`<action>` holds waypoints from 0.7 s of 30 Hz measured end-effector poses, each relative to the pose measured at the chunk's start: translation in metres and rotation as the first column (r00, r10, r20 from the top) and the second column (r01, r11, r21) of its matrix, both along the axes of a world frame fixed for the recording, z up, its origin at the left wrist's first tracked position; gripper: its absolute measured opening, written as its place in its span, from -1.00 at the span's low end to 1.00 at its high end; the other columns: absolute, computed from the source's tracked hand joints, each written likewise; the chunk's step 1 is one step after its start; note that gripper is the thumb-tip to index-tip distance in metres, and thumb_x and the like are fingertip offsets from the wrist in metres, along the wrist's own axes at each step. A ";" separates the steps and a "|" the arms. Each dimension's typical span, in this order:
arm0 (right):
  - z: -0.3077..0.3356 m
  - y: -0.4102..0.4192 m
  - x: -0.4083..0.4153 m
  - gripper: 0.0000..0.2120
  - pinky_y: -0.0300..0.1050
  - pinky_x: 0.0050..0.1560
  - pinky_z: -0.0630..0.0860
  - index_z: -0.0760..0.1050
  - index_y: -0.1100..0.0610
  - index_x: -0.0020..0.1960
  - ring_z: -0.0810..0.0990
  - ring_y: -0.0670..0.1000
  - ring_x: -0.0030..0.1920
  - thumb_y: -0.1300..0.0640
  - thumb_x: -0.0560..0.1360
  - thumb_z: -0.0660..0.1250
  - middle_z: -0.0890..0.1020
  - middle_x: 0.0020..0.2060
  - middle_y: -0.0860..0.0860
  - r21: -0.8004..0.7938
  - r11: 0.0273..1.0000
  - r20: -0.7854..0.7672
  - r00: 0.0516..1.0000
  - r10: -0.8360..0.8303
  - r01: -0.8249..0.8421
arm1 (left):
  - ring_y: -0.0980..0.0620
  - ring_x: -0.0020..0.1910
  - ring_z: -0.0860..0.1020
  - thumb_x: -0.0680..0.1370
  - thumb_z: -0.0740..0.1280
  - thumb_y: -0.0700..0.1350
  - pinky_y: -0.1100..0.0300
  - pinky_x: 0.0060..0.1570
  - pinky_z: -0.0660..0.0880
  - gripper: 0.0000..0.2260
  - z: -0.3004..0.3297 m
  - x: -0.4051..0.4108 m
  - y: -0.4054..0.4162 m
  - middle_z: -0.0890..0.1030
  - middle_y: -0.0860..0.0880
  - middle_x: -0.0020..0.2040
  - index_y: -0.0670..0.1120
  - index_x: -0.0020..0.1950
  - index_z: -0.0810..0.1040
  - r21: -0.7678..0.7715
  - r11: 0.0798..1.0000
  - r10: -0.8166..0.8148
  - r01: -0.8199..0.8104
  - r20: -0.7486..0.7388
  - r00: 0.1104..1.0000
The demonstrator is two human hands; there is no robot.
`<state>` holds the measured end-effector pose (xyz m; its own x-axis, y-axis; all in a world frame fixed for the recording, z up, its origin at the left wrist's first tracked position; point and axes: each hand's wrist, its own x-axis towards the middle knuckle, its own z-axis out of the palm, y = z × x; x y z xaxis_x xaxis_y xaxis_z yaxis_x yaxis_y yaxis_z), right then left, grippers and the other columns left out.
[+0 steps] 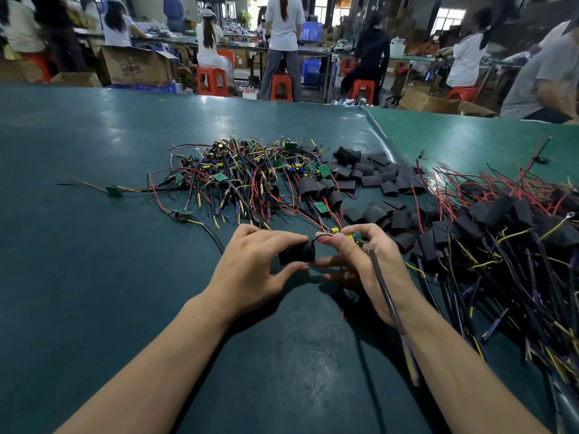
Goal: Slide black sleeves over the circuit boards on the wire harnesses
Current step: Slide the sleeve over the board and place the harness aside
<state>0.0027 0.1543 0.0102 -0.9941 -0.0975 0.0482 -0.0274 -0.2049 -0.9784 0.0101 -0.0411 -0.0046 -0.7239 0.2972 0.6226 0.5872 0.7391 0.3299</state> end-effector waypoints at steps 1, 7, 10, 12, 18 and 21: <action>0.000 0.000 0.000 -0.78 -0.02 -0.41 0.63 0.40 0.22 0.09 0.72 0.20 -0.24 0.24 0.52 0.40 0.71 -0.12 0.20 0.032 0.999 -0.008 1.000 -0.007 0.007 | 0.03 -0.01 0.62 0.47 0.48 0.02 0.05 0.02 0.38 -0.68 0.000 0.000 0.000 0.69 0.07 0.05 -0.06 0.17 0.64 -0.010 1.000 0.004 -0.004 -0.001 1.000; -0.009 0.005 -0.004 -0.87 -0.16 -0.29 0.59 0.61 0.11 -0.06 0.63 -0.05 -0.26 0.21 0.43 0.51 0.66 -0.21 0.13 0.280 0.936 -0.213 0.964 -0.156 0.213 | 0.01 -0.01 0.59 0.44 0.46 0.02 -0.04 0.08 0.40 -0.70 0.000 -0.001 0.001 0.67 0.10 0.05 -0.03 0.15 0.66 -0.044 0.999 0.000 -0.002 -0.044 0.999; -0.010 0.006 -0.005 -0.76 -0.13 -0.17 0.56 0.61 0.01 0.05 0.61 -0.09 -0.24 0.13 0.41 0.53 0.65 -0.22 0.01 0.313 0.926 -0.247 0.960 -0.135 0.210 | 0.01 -0.01 0.61 0.47 0.43 0.04 -0.07 0.07 0.42 -0.71 -0.001 0.000 0.002 0.68 0.10 0.05 -0.02 0.15 0.65 -0.039 0.999 -0.014 0.013 -0.010 1.000; -0.009 0.005 -0.003 -0.65 -0.19 -0.27 0.54 0.55 -0.01 0.15 0.60 -0.09 -0.32 0.16 0.41 0.53 0.60 -0.31 0.00 0.267 0.949 -0.200 0.973 -0.113 0.165 | -0.01 0.00 0.62 0.48 0.42 0.05 -0.05 0.05 0.43 -0.68 0.000 -0.001 0.003 0.68 0.06 0.05 -0.05 0.17 0.64 -0.040 0.999 0.010 -0.010 -0.016 1.000; -0.001 0.001 0.001 -0.88 -0.20 -0.29 0.60 0.64 0.19 -0.01 0.64 0.01 -0.30 0.32 0.46 0.43 0.67 -0.22 0.13 -0.013 1.000 0.016 1.000 -0.005 0.005 | -0.07 0.04 0.59 0.49 0.42 0.02 -0.01 0.03 0.44 -0.67 0.001 -0.001 0.003 0.67 0.02 0.07 -0.09 0.20 0.64 -0.036 0.999 0.028 -0.029 -0.029 0.999; 0.003 0.002 0.001 -0.84 -0.19 -0.21 0.65 0.62 0.29 0.04 0.69 0.11 -0.24 0.40 0.50 0.34 0.69 -0.16 0.23 -0.110 0.993 0.112 0.992 0.064 -0.052 | -0.08 0.05 0.58 0.48 0.42 0.00 -0.03 0.01 0.46 -0.67 0.002 -0.002 0.002 0.66 0.00 0.08 -0.11 0.20 0.64 -0.027 0.998 0.050 -0.051 -0.057 0.997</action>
